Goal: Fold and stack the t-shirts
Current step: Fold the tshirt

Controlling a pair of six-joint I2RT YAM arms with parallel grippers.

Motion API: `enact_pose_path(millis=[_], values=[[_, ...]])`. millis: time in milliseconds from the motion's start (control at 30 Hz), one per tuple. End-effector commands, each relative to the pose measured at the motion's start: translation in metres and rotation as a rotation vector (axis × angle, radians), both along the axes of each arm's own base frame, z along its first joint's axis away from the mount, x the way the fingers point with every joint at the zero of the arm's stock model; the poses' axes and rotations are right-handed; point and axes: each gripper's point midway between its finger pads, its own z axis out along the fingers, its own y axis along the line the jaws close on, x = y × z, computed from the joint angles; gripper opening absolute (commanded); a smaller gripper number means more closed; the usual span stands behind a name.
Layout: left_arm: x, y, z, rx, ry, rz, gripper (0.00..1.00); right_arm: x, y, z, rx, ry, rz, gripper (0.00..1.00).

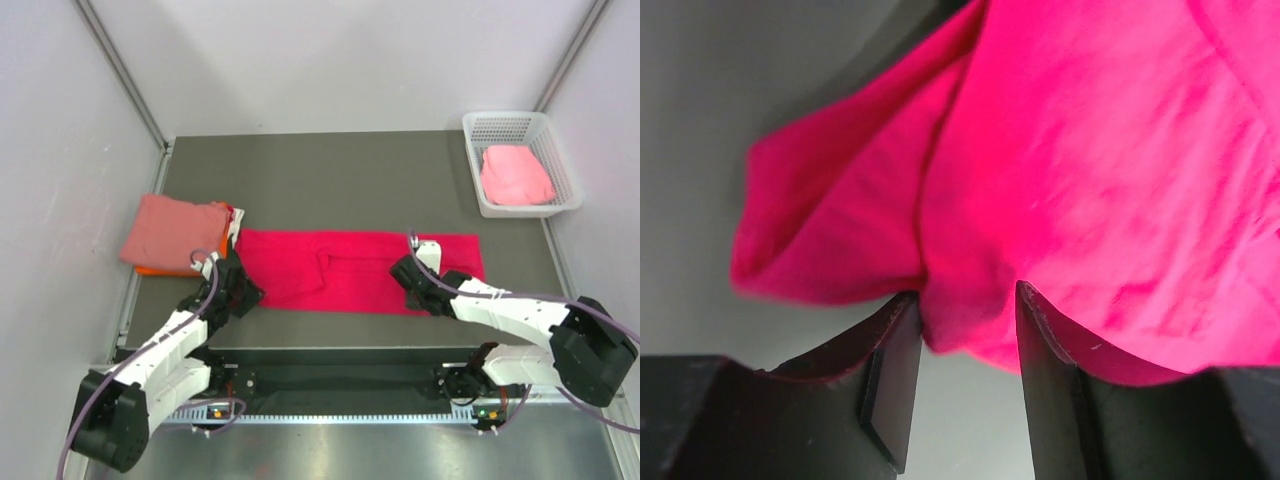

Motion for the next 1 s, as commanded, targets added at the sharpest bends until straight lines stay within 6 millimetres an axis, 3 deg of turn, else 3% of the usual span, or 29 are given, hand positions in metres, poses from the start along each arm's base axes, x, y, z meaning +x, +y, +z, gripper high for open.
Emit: enact_pose_path(millis=[0, 100, 233, 267, 300, 333, 367, 400, 433, 467, 500, 533, 567, 600, 633, 667, 700, 733, 767, 800, 833, 867, 900, 933, 967], values=[[0.013, -0.003, -0.006, 0.001, -0.022, 0.014, 0.47, -0.002, -0.006, -0.003, 0.004, -0.019, -0.047, 0.24], [0.028, -0.007, -0.008, 0.004, -0.03, 0.016, 0.47, -0.01, -0.003, -0.016, 0.012, 0.029, -0.025, 0.23], [0.064, -0.018, 0.001, 0.009, -0.058, 0.01, 0.47, -0.013, 0.003, -0.021, 0.027, 0.051, -0.012, 0.23], [0.07, -0.019, -0.01, 0.029, -0.025, 0.005, 0.46, -0.014, 0.004, -0.022, 0.025, 0.054, -0.007, 0.23], [0.091, -0.026, 0.004, 0.024, -0.068, -0.003, 0.45, -0.014, 0.004, -0.021, 0.025, 0.056, -0.007, 0.23], [0.1, -0.029, 0.002, 0.032, -0.059, -0.006, 0.44, -0.015, 0.004, -0.023, 0.019, 0.064, -0.006, 0.23], [0.106, -0.03, -0.012, 0.052, -0.009, -0.014, 0.43, -0.014, 0.007, -0.022, 0.024, 0.066, 0.006, 0.23], [0.116, -0.036, -0.012, 0.055, -0.004, -0.041, 0.42, -0.015, 0.014, -0.023, 0.045, 0.083, 0.025, 0.23], [0.141, -0.048, 0.005, 0.038, -0.042, -0.058, 0.41, -0.017, 0.017, -0.026, 0.043, 0.104, 0.052, 0.23], [0.148, -0.053, -0.012, 0.045, 0.01, -0.078, 0.41, -0.017, 0.028, -0.024, 0.077, 0.114, 0.076, 0.23], [0.172, -0.065, 0.004, 0.033, -0.012, -0.109, 0.41, -0.018, 0.034, -0.025, 0.088, 0.122, 0.096, 0.23], [0.183, -0.071, 0.002, 0.033, 0.001, -0.124, 0.41, -0.02, 0.038, -0.029, 0.085, 0.143, 0.121, 0.23], [0.189, -0.076, -0.021, 0.042, 0.058, -0.144, 0.39, -0.019, 0.053, -0.026, 0.123, 0.152, 0.152, 0.22], [0.219, -0.089, -0.002, 0.022, 0.009, -0.169, 0.37, -0.023, 0.062, -0.027, 0.133, 0.163, 0.186, 0.22], [0.223, -0.092, -0.009, 0.03, 0.049, -0.176, 0.36, -0.023, 0.075, -0.029, 0.138, 0.179, 0.206, 0.22], [0.228, -0.103, -0.028, 0.008, 0.089, -0.211, 0.33, -0.027, 0.089, -0.03, 0.165, 0.199, 0.239, 0.22], [0.255, -0.117, -0.008, -0.017, 0.026, -0.245, 0.32, -0.03, 0.11, -0.027, 0.199, 0.195, 0.29, 0.22], [0.264, -0.124, -0.009, -0.032, 0.026, -0.268, 0.32, -0.025, 0.133, -0.025, 0.218, 0.203, 0.314, 0.22], [0.266, -0.126, -0.029, -0.019, 0.077, -0.28, 0.32, -0.025, 0.149, -0.022, 0.239, 0.204, 0.342, 0.23], [0.293, -0.135, -0.008, -0.018, 0.018, -0.302, 0.32, -0.029, 0.173, -0.017, 0.275, 0.205, 0.392, 0.23], [0.302, -0.139, -0.007, -0.014, 0.015, -0.314, 0.32, -0.03, 0.187, -0.024, 0.271, 0.228, 0.412, 0.23], [0.303, -0.141, -0.026, -0.013, 0.062, -0.331, 0.32, -0.019, 0.22, -0.001, 0.33, 0.192, 0.446, 0.24], [0.324, -0.149, -0.008, -0.013, 0.002, -0.359, 0.32, -0.022, 0.24, 0.007, 0.367, 0.197, 0.489, 0.24], [0.331, -0.15, -0.007, -0.016, -0.004, -0.369, 0.33, -0.019, 0.254, 0.005, 0.376, 0.204, 0.511, 0.25], [0.335, -0.149, -0.019, -0.027, 0.018, -0.378, 0.33, -0.012, 0.28, 0.03, 0.443, 0.177, 0.546, 0.24]])
